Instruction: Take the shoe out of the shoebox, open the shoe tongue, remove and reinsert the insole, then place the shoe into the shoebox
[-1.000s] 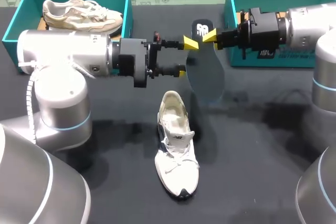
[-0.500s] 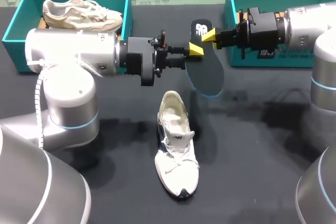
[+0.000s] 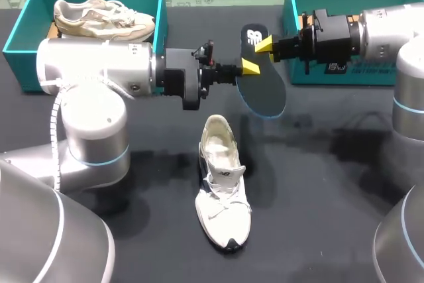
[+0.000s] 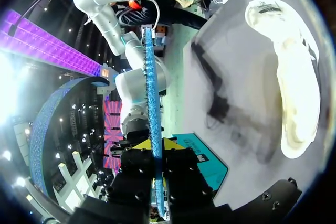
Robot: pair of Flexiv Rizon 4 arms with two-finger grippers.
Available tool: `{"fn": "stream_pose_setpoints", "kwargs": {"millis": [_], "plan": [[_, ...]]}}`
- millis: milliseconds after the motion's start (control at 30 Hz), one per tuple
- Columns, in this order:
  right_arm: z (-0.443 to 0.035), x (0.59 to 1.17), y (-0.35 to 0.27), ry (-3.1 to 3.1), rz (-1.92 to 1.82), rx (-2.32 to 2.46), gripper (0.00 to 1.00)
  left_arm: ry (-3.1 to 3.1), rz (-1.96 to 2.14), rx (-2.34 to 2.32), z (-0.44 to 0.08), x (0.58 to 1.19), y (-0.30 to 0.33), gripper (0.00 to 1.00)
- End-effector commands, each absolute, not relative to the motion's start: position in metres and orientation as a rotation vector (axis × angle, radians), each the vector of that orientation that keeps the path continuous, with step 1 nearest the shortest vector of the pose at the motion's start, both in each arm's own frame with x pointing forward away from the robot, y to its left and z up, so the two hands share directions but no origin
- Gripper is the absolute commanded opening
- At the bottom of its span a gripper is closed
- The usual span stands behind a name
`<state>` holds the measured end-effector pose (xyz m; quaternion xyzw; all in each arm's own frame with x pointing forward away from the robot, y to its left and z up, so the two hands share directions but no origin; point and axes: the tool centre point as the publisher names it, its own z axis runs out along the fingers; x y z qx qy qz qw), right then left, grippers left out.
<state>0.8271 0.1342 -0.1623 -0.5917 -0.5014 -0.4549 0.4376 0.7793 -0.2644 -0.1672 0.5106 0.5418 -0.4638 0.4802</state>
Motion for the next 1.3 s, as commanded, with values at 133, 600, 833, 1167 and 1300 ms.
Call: {"fn": "stream_pose_setpoints", "kwargs": {"millis": [133,600,833,1167,1300], "plan": [[-0.157,0.817,0.125,-1.258,-1.175,-1.459,1.0,1.343,-1.113,1.249,-0.165,0.776,-0.255,0.0],[-0.153,0.799,0.103,-1.276,-1.204,-1.449,1.0,1.614,-1.471,1.211,-0.162,0.78,-0.209,0.0],[-0.153,0.799,0.103,-1.276,-1.204,-1.449,1.0,1.614,-1.471,1.211,-0.162,0.78,-0.209,0.0],[-0.153,0.799,0.103,-1.276,-1.204,-1.449,1.0,1.94,-2.001,0.559,-0.147,0.793,-0.185,0.0],[-0.153,0.799,0.103,-1.276,-1.204,-1.449,1.0,2.057,-2.135,0.303,-0.147,0.803,-0.175,0.0]]}}
